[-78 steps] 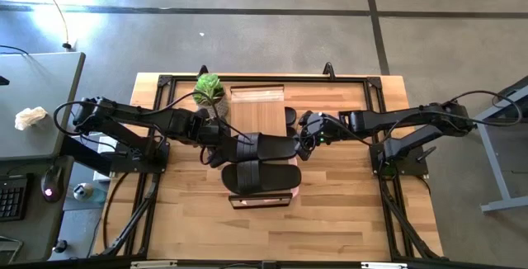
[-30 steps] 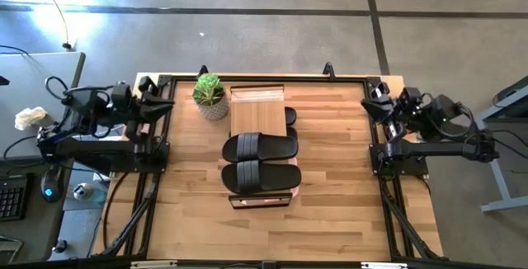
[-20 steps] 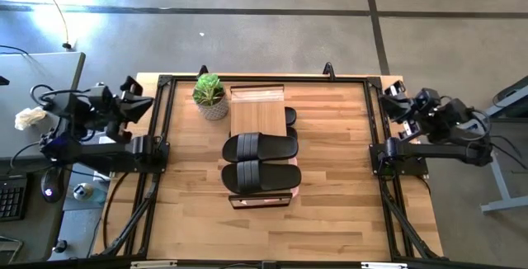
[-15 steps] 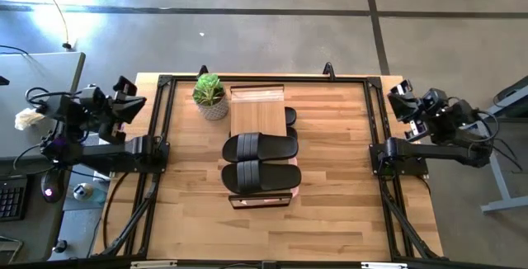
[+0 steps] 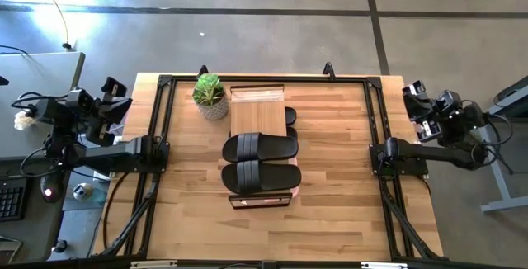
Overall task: Pick and place slides into the shelf
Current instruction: Return to Home Position
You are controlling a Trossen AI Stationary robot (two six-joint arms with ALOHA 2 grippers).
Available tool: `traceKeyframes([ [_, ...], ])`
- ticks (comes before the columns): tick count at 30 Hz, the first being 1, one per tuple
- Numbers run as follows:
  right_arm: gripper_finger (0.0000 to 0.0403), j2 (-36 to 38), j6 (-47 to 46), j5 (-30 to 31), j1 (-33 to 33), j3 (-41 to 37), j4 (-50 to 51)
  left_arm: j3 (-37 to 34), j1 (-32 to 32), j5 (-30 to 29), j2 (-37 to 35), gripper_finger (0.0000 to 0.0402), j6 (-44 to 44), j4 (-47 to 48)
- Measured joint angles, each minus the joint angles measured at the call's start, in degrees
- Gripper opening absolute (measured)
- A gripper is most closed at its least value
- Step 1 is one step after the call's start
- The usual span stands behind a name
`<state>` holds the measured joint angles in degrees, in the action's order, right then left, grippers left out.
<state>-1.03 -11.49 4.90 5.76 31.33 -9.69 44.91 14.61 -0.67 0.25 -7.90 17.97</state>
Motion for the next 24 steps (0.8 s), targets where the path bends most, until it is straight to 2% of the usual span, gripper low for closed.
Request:
traceKeyframes([
  [10, 0.0, 0.73, -1.02, 1.22, 0.0, -1.33, 0.44, -1.74, 0.0, 0.2, 0.07, 0.0002, -0.91, -0.07],
  [19, 0.0, 0.47, -9.45, 1.04, 0.0, -16.33, -14.39, -15.21, 0.0, 1.11, 0.13, 0.0001, -7.27, -8.44],
  [24, 0.0, 0.5, -13.69, 1.06, 0.0, -21.51, -18.46, -21.58, 0.0, 1.12, 0.13, 0.0002, -11.61, -12.2],
])
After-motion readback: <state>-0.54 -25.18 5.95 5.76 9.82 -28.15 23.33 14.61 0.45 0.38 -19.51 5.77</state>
